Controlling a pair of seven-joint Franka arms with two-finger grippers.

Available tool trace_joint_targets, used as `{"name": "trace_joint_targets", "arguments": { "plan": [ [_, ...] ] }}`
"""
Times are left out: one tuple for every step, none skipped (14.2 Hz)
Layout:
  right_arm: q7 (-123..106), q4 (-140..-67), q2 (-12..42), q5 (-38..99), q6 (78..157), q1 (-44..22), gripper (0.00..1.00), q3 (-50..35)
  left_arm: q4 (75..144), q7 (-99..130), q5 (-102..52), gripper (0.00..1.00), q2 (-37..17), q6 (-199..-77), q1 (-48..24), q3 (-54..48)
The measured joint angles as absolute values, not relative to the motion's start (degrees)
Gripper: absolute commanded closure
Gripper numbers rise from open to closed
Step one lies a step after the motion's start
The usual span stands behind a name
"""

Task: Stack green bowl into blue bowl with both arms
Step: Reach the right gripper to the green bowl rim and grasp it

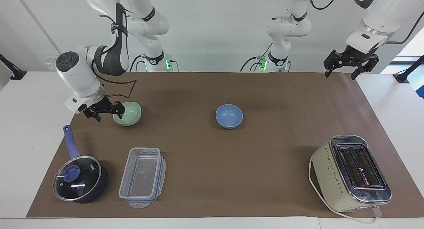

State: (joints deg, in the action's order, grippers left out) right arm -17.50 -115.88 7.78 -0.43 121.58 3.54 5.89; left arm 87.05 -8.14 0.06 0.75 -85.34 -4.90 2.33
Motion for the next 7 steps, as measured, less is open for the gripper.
{"name": "trace_joint_targets", "arguments": {
  "plan": [
    [-18.4, -118.0, 8.0, -0.4, 123.2, 4.2, 0.00, 5.9, 87.1, -8.1, 0.1, 0.00, 0.7, -85.3, -4.9, 2.3],
    [-18.7, -119.8, 8.1, -0.4, 124.2, 4.7, 0.00, 5.9, 87.1, -8.1, 0.1, 0.00, 0.7, -85.3, -4.9, 2.3],
    [-18.9, -121.3, 8.1, -0.4, 124.8, 5.1, 0.00, 5.9, 87.1, -8.1, 0.1, 0.00, 0.7, -85.3, -4.9, 2.3],
    [-18.9, -122.3, 8.1, -0.4, 124.9, 5.3, 0.00, 5.9, 87.1, -8.1, 0.1, 0.00, 0.7, -85.3, -4.9, 2.3],
    [-18.9, -123.0, 8.1, -0.4, 124.9, 5.4, 0.00, 5.9, 87.1, -8.1, 0.1, 0.00, 0.7, -85.3, -4.9, 2.3],
    [-19.0, -123.4, 8.1, -0.4, 124.9, 5.4, 0.00, 5.9, 87.1, -8.1, 0.1, 0.00, 0.7, -85.3, -4.9, 2.3],
    [-19.5, -123.7, 8.1, -0.4, 124.9, 5.4, 0.01, 5.9, 87.1, -8.1, 0.1, 0.00, 0.7, -85.3, -4.9, 2.3]
  ]
}}
